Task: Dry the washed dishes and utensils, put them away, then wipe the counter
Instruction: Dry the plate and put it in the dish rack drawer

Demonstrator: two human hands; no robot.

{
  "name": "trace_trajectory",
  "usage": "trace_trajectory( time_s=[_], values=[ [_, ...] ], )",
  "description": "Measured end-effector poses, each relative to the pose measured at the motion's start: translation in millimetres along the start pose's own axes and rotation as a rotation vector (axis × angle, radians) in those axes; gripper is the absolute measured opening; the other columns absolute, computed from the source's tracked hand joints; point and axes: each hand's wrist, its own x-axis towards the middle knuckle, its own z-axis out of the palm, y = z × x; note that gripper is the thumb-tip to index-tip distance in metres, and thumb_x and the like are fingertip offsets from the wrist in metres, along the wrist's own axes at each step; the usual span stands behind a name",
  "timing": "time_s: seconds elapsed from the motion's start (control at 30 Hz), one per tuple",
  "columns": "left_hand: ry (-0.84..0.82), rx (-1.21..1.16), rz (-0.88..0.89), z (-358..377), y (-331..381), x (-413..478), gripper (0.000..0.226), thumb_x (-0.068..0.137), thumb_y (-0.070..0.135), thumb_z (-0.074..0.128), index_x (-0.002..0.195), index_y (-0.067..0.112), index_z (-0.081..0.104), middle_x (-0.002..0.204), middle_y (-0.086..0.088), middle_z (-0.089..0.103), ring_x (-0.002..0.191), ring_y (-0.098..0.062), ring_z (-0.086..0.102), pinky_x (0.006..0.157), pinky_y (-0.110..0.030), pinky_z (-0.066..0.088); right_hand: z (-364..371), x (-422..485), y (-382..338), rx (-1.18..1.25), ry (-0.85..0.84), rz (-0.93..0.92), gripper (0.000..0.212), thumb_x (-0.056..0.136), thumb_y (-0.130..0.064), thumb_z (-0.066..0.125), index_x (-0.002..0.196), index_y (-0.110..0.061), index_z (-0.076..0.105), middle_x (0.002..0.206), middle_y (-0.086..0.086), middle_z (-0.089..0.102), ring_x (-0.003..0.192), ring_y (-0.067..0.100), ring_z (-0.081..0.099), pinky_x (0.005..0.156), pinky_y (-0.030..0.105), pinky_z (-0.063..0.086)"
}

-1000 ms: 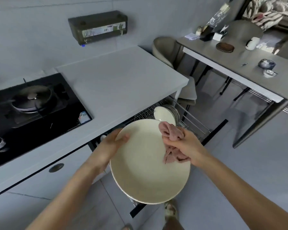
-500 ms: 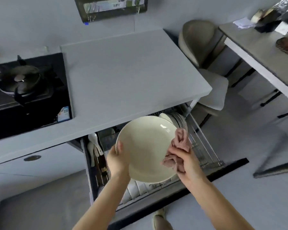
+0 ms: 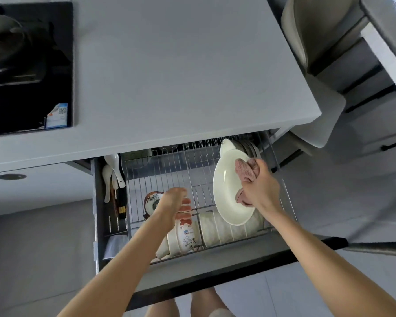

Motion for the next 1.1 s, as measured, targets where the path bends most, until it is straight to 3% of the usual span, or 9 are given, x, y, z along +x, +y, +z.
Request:
trace_trajectory(
  time_s=[0.13,0.27,0.4,0.47,0.6,0.7,0.83,1.03,1.1],
  values=[
    [-0.059,0.206,0.128,8.9,-2.8,35.8,0.027,0.096,0.007,0.045,0.12,0.012,0.056,0.1,-0.009,0.061,0.088,-0.023,0.06,0.084,-0.036,0.054,27.7,25.0,6.0,-0.05,-0.003,0.049,0.044,0.084,-0.003,0.059,0.123,-0.018,0.046,0.086,-0.002,0.059,0.067,0.017,0.052,0.046,0.021,0.037],
    [0.018,0.35,0.105,30.9,-16.9,76.9,0.043,0.094,0.026,0.054,0.132,0.007,0.045,0.09,-0.005,0.056,0.077,-0.022,0.058,0.079,-0.039,0.056,41.8,39.1,19.9,0.115,0.043,0.14,0.043,0.084,-0.005,0.057,0.122,-0.022,0.048,0.091,-0.006,0.06,0.076,0.017,0.057,0.055,0.025,0.043],
    [-0.134,-0.013,-0.188,54.0,-42.6,93.5,0.035,0.096,0.018,0.052,0.119,-0.008,0.049,0.086,-0.018,0.06,0.069,-0.03,0.063,0.067,-0.043,0.059,53.5,38.8,31.8,0.252,0.142,0.211,0.036,0.083,-0.01,0.061,0.111,-0.027,0.048,0.085,-0.022,0.053,0.081,0.016,0.059,0.078,0.04,0.053],
    [-0.179,-0.243,-0.261,65.1,-54.6,92.4,0.022,0.094,0.003,0.051,0.115,-0.006,0.048,0.091,-0.022,0.059,0.07,-0.032,0.063,0.056,-0.04,0.059,60.5,37.8,34.5,0.256,0.15,0.204,0.034,0.084,-0.011,0.06,0.108,-0.031,0.046,0.084,-0.023,0.054,0.081,0.016,0.06,0.079,0.042,0.053],
    [-0.208,-0.532,-0.306,76.9,-65.4,96.5,0.037,0.088,-0.016,0.045,0.124,-0.008,0.046,0.097,-0.024,0.06,0.079,-0.033,0.062,0.048,-0.037,0.058,70.5,41.0,34.8,0.24,0.119,0.21,0.04,0.08,-0.011,0.058,0.109,-0.035,0.045,0.089,-0.02,0.057,0.087,0.02,0.062,0.076,0.038,0.05],
    [-0.166,-0.574,-0.303,77.9,-58.0,101.0,0.047,0.085,-0.022,0.041,0.129,-0.007,0.041,0.12,-0.027,0.055,0.089,-0.039,0.061,0.055,-0.041,0.059,74.9,46.6,34.2,0.287,0.085,0.221,0.048,0.075,-0.009,0.059,0.113,-0.035,0.046,0.095,-0.016,0.061,0.089,0.019,0.063,0.08,0.041,0.053],
    [-0.129,-0.57,-0.303,74.2,-47.1,105.2,0.041,0.085,-0.024,0.036,0.12,-0.003,0.042,0.114,-0.029,0.051,0.113,-0.047,0.054,0.078,-0.053,0.049,68.0,51.7,33.3,0.353,0.054,0.179,0.047,0.076,-0.017,0.07,0.113,-0.034,0.046,0.093,-0.02,0.059,0.085,0.004,0.061,0.083,0.037,0.052],
    [-0.111,-0.586,-0.366,73.8,-47.3,110.3,0.047,0.086,-0.023,0.035,0.13,-0.007,0.039,0.109,-0.03,0.051,0.113,-0.047,0.055,0.079,-0.05,0.049,15.6,40.5,21.8,0.329,0.138,-0.034,0.054,0.073,-0.025,0.081,0.119,-0.022,0.052,0.105,-0.019,0.062,0.094,-0.01,0.059,0.079,0.018,0.05],
    [-0.1,-0.617,-0.393,73.6,-47.5,111.7,0.049,0.086,-0.023,0.034,0.132,-0.008,0.037,0.104,-0.03,0.052,0.112,-0.047,0.055,0.069,-0.044,0.056,-5.6,46.7,4.8,0.341,0.178,-0.149,0.058,0.072,-0.028,0.082,0.12,-0.021,0.052,0.111,-0.018,0.063,0.1,-0.009,0.059,0.081,0.012,0.049]
  ],
)
